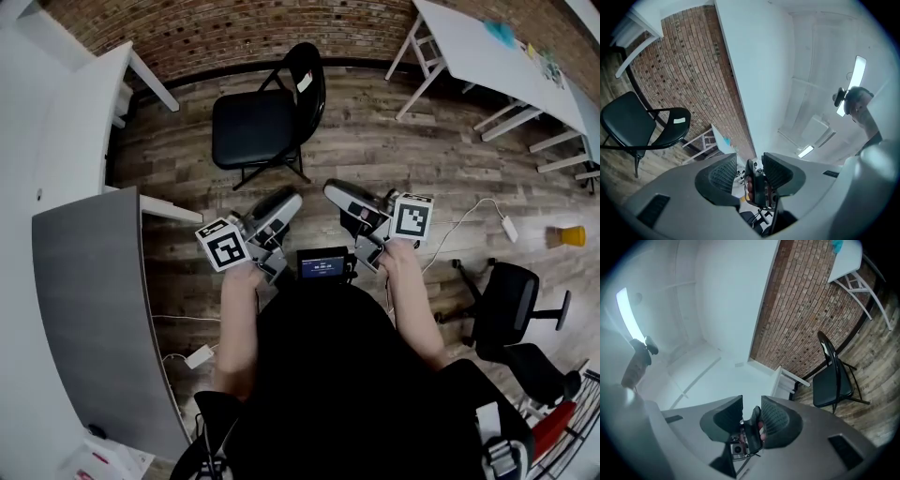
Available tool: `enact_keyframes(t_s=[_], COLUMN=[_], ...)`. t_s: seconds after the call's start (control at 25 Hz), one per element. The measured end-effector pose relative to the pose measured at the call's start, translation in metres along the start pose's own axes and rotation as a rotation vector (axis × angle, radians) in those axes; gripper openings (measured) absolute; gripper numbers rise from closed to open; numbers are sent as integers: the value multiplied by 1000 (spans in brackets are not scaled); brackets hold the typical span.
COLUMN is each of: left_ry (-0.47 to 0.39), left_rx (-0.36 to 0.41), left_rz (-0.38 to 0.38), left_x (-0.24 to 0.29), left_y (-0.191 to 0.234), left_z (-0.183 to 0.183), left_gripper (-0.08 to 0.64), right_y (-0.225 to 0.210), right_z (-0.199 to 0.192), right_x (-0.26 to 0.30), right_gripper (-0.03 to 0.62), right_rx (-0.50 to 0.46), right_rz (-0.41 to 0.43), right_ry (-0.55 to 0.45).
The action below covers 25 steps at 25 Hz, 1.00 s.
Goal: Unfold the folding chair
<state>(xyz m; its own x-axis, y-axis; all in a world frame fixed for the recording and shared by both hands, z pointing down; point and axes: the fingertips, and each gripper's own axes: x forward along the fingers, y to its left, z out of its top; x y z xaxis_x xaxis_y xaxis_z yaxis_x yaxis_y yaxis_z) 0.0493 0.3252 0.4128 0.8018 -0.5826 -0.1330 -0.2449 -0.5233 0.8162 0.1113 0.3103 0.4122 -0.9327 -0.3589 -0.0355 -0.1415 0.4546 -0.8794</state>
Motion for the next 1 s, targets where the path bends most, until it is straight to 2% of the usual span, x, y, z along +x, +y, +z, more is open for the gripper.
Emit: enact_keyframes(t_s=[0.08,0.2,0.56,0.72,1.0], left_ry=[2,0,-14,-9,4], left_rx=[-6,-18,-47,-50,-58], left_rz=[4,10,46,43,38], left_x=[-2,-5,-9,-5,7], left_y=[1,4,8,7,9], left_z=[-1,-3,3,-1,-9], left_gripper=[193,193,184,183,183], right_y=[0,3,-3,-6,-12], right_z=[-6,-10,-21,-22,-15], right_x=[7,21,40,34,23], right_gripper=[129,126,118,115,109], right_rx=[-1,-58,-165,-176,-157], right_rz=[0,-15,-159,-201,-209], right_ry=[25,79,230,242,220])
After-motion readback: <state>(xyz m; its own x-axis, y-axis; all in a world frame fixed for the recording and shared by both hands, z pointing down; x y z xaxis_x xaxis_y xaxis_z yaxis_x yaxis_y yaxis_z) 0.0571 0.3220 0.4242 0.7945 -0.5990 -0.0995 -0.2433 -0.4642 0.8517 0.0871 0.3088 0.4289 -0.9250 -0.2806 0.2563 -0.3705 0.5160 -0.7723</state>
